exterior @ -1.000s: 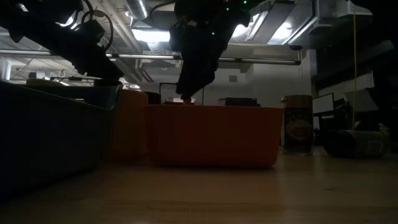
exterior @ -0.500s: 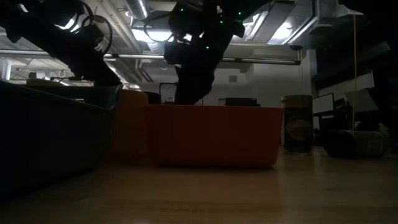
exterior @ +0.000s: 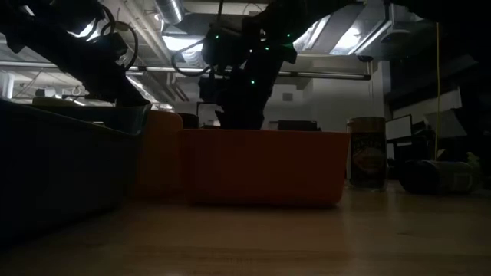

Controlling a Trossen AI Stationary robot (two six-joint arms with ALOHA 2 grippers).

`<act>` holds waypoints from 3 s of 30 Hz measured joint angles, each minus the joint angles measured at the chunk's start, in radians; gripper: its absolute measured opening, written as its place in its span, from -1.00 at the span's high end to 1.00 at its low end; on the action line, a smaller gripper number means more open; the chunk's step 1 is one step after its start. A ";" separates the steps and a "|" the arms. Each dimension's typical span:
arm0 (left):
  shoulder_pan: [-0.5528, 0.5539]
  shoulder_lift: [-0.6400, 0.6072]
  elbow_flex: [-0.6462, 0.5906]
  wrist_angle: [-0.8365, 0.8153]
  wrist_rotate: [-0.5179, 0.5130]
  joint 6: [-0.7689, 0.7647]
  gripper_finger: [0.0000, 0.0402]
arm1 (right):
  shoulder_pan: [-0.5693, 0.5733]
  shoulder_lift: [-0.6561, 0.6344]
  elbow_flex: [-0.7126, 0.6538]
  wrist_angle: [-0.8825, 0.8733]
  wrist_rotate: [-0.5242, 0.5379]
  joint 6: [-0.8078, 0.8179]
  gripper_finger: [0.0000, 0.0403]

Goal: Sort spices by type
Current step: Put the brown seasoning bottle into the orange bin

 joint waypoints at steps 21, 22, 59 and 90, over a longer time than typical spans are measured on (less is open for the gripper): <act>0.000 0.000 0.000 0.000 0.000 0.000 -0.31 | 0.000 -0.012 0.000 -0.027 -0.036 0.000 0.10; 0.000 0.000 0.000 0.001 0.000 0.000 -0.31 | 0.000 -0.015 0.001 -0.034 -0.036 0.000 0.09; 0.000 0.000 0.000 0.000 0.000 0.000 -0.31 | 0.304 0.001 0.360 -0.450 0.061 0.465 0.06; -0.004 0.000 0.000 -0.051 0.000 0.000 -0.31 | 0.347 0.154 0.345 -0.329 0.062 0.472 0.00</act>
